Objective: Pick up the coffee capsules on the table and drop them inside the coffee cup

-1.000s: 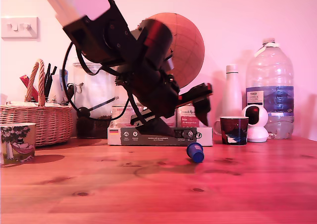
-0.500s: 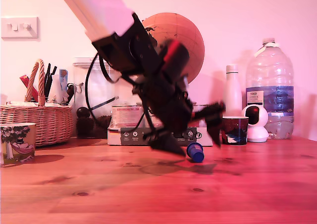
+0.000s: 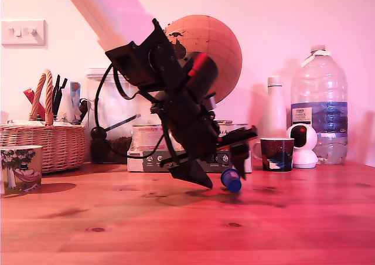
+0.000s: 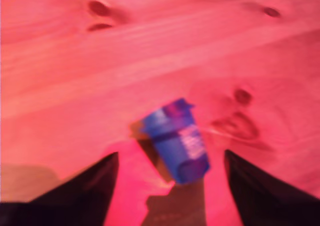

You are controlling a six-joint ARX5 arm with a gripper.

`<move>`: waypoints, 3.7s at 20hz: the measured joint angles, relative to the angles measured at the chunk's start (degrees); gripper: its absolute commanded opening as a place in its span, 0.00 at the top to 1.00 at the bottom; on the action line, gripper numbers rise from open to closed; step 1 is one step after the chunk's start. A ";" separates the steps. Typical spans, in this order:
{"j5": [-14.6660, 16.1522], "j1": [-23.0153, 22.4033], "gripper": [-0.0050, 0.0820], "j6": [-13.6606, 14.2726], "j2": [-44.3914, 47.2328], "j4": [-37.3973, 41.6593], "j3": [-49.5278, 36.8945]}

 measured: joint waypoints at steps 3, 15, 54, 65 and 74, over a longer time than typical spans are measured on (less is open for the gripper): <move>0.00 0.02 0.54 0.00 0.00 -0.04 0.00; 0.04 0.00 0.84 0.00 0.00 -1.05 0.28; 8.98 4.11 0.86 30.93 -17.29 -23.26 0.66; 8.98 7.06 0.86 30.91 -23.87 -20.55 -9.07; 8.11 12.41 0.86 30.84 -33.79 -14.32 -21.11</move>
